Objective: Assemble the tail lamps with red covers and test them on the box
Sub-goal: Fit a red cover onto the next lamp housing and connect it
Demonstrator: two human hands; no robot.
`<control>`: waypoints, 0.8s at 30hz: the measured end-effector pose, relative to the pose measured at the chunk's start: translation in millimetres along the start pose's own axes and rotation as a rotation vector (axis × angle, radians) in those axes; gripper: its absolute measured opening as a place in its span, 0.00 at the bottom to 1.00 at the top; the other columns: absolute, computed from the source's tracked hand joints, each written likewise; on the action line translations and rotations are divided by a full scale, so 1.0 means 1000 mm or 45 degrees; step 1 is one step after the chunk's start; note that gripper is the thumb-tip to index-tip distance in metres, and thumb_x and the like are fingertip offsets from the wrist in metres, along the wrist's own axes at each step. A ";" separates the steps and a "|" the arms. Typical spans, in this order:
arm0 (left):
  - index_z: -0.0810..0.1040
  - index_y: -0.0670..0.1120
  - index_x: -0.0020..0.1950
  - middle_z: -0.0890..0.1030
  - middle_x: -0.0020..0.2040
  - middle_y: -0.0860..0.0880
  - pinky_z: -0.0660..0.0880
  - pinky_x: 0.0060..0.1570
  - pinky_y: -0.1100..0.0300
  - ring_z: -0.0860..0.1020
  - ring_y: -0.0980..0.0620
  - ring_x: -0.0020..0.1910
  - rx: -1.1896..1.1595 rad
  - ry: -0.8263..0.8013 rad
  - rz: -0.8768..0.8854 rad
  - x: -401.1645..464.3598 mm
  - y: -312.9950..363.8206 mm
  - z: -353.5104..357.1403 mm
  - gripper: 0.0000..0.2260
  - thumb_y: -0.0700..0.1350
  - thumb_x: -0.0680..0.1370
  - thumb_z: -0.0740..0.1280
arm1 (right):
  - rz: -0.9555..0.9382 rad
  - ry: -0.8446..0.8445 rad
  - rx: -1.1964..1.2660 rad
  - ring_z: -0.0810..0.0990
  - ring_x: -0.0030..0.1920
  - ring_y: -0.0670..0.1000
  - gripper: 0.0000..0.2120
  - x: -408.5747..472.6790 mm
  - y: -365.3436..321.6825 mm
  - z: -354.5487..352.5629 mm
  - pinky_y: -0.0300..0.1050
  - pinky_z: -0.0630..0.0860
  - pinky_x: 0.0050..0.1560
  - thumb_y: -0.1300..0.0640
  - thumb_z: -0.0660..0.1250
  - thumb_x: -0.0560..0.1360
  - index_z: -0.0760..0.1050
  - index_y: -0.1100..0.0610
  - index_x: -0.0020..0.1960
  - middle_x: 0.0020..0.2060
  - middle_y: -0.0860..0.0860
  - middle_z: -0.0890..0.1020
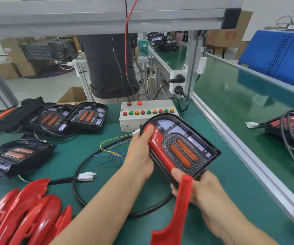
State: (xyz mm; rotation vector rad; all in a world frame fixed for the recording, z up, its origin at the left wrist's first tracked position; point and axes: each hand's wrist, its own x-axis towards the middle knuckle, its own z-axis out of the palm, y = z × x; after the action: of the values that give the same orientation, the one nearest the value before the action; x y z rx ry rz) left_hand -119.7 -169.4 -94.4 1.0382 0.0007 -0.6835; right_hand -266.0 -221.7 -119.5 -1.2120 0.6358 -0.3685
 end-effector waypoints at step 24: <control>0.78 0.41 0.57 0.84 0.46 0.42 0.78 0.49 0.47 0.82 0.43 0.42 0.053 0.057 -0.189 0.020 0.009 -0.014 0.16 0.40 0.70 0.68 | -1.285 -0.889 -2.023 0.78 0.54 0.44 0.09 -0.001 -0.019 -0.044 0.37 0.74 0.55 0.43 0.70 0.71 0.79 0.43 0.50 0.50 0.38 0.80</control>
State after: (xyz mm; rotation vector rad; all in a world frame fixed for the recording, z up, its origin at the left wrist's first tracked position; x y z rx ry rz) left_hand -95.2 -165.7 -101.1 1.1008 0.1035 -0.7972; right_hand -293.2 -260.1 -110.9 -2.9815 -0.5751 -0.1670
